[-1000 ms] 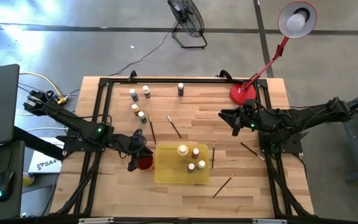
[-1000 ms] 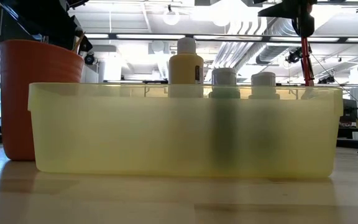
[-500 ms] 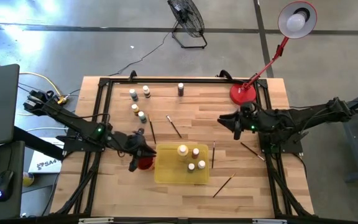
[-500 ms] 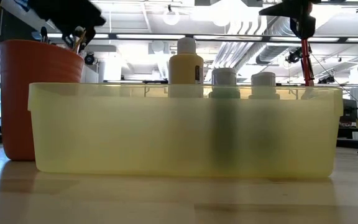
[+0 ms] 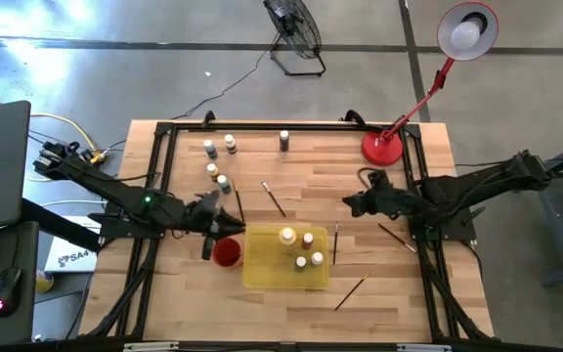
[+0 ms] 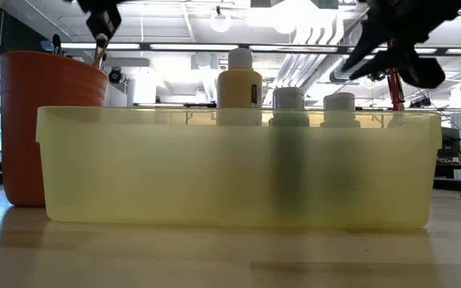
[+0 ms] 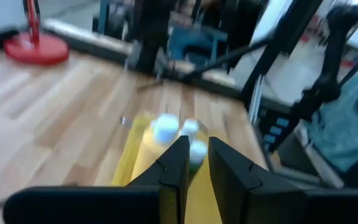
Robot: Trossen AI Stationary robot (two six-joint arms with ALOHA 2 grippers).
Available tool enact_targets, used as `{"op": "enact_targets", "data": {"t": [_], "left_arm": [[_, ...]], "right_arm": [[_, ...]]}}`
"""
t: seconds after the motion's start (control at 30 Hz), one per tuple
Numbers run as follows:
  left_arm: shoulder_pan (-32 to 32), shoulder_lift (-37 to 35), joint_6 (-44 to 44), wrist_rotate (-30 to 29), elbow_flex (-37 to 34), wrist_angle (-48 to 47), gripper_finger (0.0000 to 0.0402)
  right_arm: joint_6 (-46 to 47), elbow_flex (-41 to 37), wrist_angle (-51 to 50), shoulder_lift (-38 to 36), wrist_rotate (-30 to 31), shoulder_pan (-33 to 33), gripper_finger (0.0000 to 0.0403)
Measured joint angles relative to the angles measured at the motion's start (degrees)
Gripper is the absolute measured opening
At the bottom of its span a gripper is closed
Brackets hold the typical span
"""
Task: Pick & Place Paint Supplies
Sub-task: Put the silver paintbrush into the orange cup
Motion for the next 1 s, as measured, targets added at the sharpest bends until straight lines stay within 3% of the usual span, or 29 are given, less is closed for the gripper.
{"op": "enact_targets", "data": {"t": [0.5, 0.63, 0.77, 1.0], "left_arm": [[-0.01, -10.26, 6.66, -3.41, 0.02, 1.80, 0.0058], [-0.01, -10.24, 8.29, -3.87, 0.00, 1.01, 0.0058], [-0.03, -10.18, 8.56, -4.99, 0.00, 0.74, 0.0058], [-0.03, -10.20, 11.88, -7.31, 0.00, 0.97, 0.0058]], "right_arm": [[16.52, 0.05, -0.27, 16.72, -1.69, 0.07, 0.0049], [17.01, 1.49, -1.39, 17.55, 2.15, 1.72, 0.0016], [17.64, 4.39, -5.20, 17.46, 7.58, 4.22, 0.0004], [24.70, 12.02, -20.54, 21.38, 8.97, 7.01, 0.0002]]}}
